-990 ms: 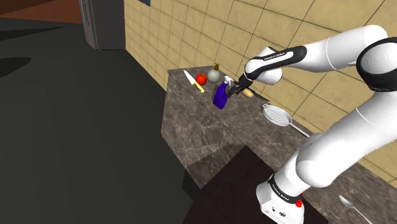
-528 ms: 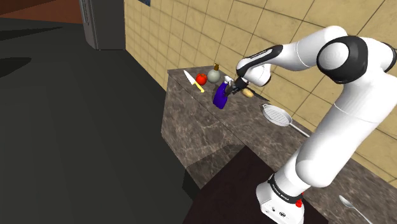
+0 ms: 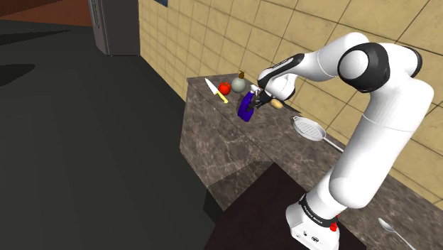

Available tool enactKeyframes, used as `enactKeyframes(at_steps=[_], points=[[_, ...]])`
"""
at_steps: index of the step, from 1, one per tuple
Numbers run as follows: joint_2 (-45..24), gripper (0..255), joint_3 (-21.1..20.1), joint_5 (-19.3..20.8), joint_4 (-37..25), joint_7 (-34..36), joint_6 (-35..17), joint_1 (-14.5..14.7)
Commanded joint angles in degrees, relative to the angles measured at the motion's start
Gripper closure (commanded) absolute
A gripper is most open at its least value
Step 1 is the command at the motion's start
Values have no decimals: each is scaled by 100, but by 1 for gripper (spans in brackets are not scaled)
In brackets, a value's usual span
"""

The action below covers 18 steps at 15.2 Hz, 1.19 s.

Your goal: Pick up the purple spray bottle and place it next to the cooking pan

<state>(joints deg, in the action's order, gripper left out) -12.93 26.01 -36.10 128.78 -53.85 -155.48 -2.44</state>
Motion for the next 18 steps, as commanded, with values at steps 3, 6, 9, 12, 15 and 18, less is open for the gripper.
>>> enactKeyframes(at_steps=[3, 6, 9, 12, 15, 18], points=[[-19, 0, -10, -24, -11, -17, -6, -8], [-18, 0, -10, -22, -9, -16, -6, -7], [-18, 255, -10, -22, -9, -16, -6, -7], [-16, 255, -9, -21, -9, -15, -5, -7], [-15, 255, -9, -21, -6, -14, -7, -6], [110, 255, 80, 188, -9, 159, 88, 56]])
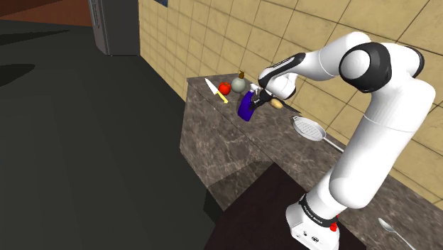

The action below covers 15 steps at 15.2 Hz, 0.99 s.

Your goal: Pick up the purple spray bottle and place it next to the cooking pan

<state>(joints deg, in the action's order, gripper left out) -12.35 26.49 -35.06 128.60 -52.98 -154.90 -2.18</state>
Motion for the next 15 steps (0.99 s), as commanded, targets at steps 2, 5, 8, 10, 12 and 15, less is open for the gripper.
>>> enactKeyframes(at_steps=[2, 5, 8, 10, 12, 15], points=[[179, 255, 113, 293, 3, 245, 128, 86], [365, 255, 218, 598, -17, 496, 280, 156], [544, 255, 300, 889, -53, 734, 442, 209], [660, 255, 343, 1073, -85, 884, 554, 236], [771, 255, 377, 1247, -123, 1027, 670, 255], [930, 255, 413, 1488, -194, 1227, 851, 275]])
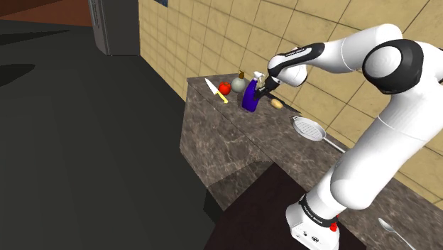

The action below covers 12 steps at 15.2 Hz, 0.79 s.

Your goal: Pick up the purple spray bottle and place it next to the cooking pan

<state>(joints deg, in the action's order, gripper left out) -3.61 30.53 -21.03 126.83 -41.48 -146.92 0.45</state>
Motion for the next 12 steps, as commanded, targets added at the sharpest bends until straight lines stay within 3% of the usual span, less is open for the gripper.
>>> enactKeyframes(at_steps=[1, 12], points=[[106, 255, 17, 160, -43, 138, 116, 16], [575, 255, 35, 805, -435, 691, 845, 17]])
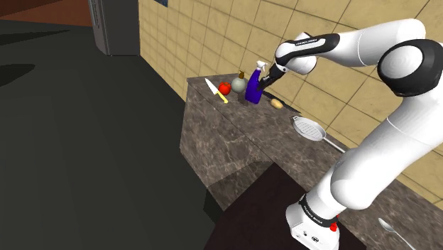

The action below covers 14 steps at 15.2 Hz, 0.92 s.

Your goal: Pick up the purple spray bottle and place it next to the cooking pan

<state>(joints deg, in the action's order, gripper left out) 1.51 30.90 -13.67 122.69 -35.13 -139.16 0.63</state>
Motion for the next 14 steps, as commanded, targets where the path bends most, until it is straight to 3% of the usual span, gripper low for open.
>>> enactKeyframes(at_steps=[1, 14], points=[[97, 255, -5, 112, -66, 95, 138, -3], [414, 255, -56, 502, -760, 478, 1071, -24]])
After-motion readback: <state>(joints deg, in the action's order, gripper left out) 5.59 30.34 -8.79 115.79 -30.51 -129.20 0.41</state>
